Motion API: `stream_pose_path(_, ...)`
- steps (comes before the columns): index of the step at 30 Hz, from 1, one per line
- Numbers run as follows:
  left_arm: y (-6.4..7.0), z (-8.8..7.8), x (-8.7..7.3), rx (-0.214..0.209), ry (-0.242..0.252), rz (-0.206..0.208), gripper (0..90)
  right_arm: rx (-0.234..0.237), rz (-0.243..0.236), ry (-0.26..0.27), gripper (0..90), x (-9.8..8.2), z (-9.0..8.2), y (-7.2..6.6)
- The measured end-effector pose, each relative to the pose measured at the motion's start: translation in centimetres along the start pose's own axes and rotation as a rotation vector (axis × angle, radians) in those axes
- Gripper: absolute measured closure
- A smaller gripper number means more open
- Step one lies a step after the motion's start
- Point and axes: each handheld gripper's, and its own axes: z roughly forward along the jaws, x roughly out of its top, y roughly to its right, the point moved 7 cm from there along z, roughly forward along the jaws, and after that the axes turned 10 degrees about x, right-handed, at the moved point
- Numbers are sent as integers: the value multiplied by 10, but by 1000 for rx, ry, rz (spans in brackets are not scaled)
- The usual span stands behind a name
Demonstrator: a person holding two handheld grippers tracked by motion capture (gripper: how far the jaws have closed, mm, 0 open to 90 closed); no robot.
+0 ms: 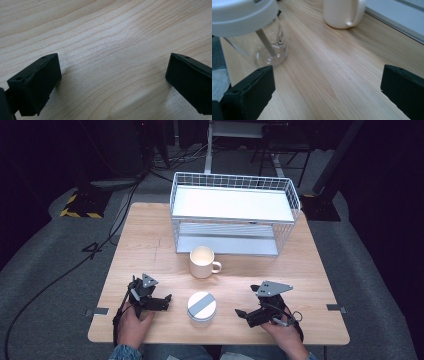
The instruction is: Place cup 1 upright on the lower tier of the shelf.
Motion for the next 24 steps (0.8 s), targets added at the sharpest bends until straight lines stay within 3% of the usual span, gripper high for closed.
stream_pose_path(2, 0, 0, 0, -1, 0, -2, 6, 8, -5, -2, 0, 1, 3, -2)
stream_pose_path(3, 0, -1, -1, 2, -1, -4, 6, 37, -20, -9, 0, 5, 10, -10)
stream_pose_path(7, 0, -1, -1, 4, -1, -4, 6, 70, -33, -8, 0, 9, 17, -19)
stream_pose_path(14, 0, -1, -1, 3, -3, -4, 6, 172, -53, -15, 0, 14, 38, -45)
stream_pose_path(24, -1, 0, 0, 6, 0, -8, 6, 227, -102, -21, 0, 20, 65, -63)
